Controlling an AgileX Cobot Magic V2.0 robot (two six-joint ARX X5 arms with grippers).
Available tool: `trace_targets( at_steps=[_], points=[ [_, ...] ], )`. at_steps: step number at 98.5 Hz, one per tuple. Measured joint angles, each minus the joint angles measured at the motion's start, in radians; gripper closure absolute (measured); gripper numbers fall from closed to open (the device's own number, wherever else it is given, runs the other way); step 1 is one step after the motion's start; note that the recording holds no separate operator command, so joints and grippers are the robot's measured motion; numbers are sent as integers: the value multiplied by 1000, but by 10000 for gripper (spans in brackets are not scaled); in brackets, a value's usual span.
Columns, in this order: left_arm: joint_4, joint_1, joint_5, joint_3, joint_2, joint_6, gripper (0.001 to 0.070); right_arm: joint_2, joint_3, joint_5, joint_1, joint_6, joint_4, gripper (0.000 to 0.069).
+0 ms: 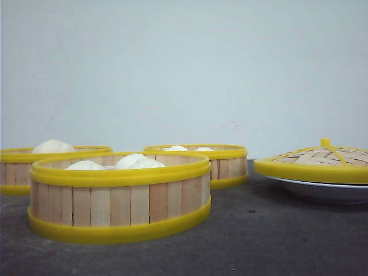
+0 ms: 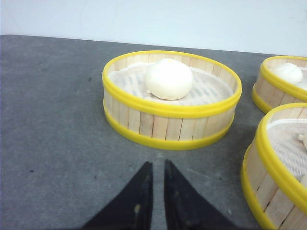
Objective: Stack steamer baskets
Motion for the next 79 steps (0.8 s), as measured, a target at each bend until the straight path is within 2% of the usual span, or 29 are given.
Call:
trace_targets(
  at_steps=[45,63,71,79],
  points=[
    [0,0,0,0,0,0,695,0,0,-1,0,2,1,672],
    [0,0,0,0,0,-1,695,0,0,-35,0,94,11,672],
    [4,0,0,0,0,-27,695,0,-1,-65,0,146,56,676],
    [36,0,4,2,0,-89,695,0,14,-84,0,214,78,680]
  ],
)
